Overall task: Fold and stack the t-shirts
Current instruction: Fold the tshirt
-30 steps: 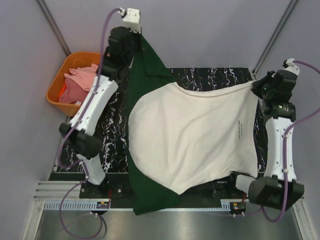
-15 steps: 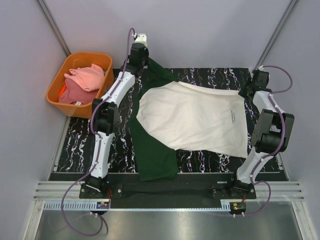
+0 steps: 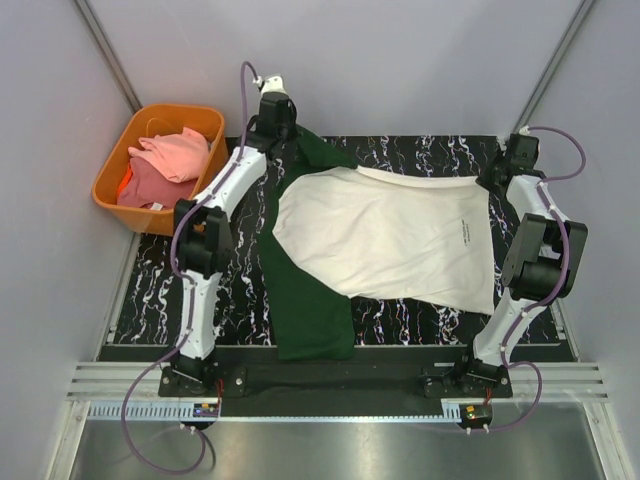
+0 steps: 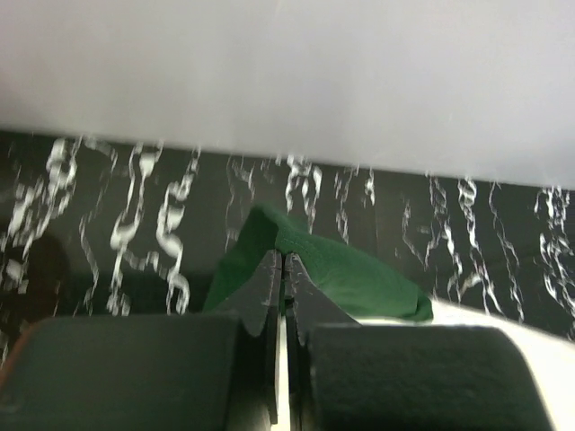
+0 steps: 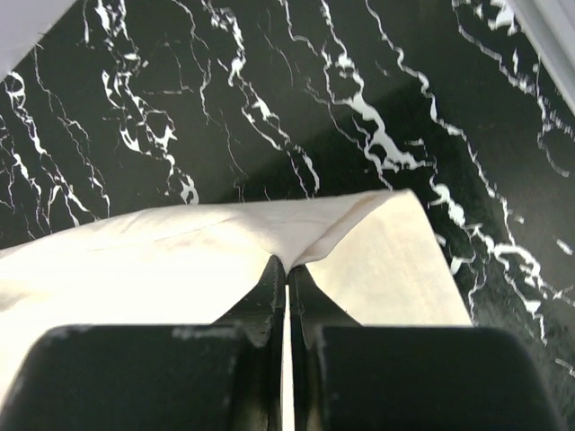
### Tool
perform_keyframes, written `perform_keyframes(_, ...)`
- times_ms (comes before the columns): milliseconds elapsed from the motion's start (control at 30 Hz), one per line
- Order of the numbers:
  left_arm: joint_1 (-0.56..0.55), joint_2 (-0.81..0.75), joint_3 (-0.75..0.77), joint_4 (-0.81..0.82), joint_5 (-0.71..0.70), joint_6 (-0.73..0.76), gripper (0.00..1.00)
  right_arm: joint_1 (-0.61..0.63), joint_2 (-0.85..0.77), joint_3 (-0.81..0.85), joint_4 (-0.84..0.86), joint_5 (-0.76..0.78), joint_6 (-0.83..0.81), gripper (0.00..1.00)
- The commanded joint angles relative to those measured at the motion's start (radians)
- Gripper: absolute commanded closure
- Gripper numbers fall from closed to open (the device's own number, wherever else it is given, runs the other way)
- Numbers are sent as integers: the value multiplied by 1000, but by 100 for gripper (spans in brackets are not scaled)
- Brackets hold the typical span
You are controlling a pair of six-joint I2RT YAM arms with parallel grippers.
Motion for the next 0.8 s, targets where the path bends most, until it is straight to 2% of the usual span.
perform_keyframes(0, 3, -208, -101, -48, 8, -101, 100, 0, -11, 44, -73, -6, 56, 100)
perform_keyframes(100, 1, -331, -236, -113, -12, -148, 100, 1, -11, 47, -116, -7, 73, 100)
perform_keyframes(233, -2, -492, -432, -156, 33, -187, 100, 0, -5, 50, -155, 11, 57, 100)
perform_keyframes(433, -40, -625, -604, -226, 57, -220, 100, -10, 10, 76, -191, 32, 54, 100)
perform_keyframes(767, -68, -737, -737, -312, 62, -294, 100, -43, 27, 114, -243, 25, 30, 100)
